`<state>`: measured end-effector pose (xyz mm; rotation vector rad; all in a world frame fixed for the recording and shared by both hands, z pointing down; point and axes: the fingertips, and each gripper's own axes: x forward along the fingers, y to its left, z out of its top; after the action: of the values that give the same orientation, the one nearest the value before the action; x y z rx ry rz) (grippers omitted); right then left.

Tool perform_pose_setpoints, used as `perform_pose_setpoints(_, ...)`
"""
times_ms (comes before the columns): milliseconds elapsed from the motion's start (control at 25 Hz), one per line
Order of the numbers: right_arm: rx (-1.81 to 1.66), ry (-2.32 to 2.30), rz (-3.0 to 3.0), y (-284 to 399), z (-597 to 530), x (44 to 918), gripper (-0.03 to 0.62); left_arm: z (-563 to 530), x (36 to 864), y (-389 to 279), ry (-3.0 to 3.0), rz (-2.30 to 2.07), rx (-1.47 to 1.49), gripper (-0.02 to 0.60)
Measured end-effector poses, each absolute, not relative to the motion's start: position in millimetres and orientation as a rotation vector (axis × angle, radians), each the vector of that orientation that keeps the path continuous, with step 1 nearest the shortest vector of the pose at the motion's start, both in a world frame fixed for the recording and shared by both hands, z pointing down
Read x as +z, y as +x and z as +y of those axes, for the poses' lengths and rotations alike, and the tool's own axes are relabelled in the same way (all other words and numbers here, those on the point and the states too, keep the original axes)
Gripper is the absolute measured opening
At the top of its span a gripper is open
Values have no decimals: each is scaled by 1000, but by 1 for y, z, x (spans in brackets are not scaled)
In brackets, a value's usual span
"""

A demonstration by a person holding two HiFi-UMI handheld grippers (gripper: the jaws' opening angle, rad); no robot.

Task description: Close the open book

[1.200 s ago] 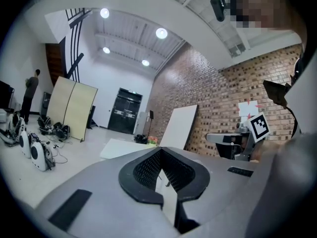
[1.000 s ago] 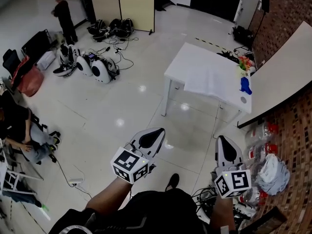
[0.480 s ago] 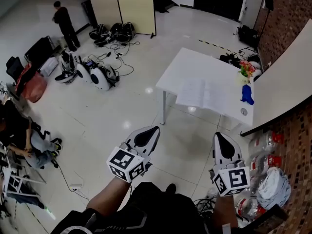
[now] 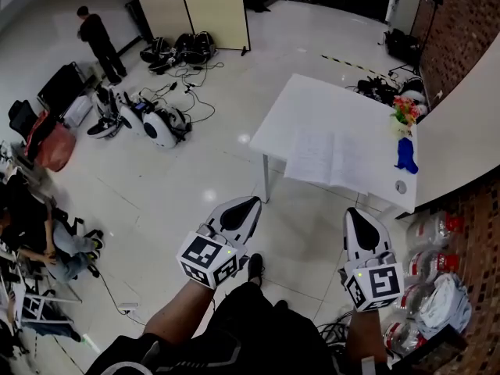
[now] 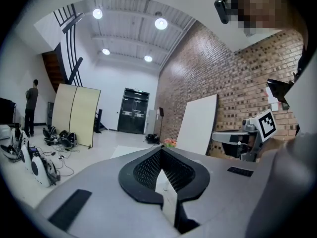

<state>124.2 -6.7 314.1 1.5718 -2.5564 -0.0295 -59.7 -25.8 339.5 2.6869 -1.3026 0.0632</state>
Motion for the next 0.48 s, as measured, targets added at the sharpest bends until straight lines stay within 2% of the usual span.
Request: perform_pose_setpoints(480, -61, 1641, -2452, 76, -141, 314, 3, -163, 343, -106, 2739, -1193, 36, 1)
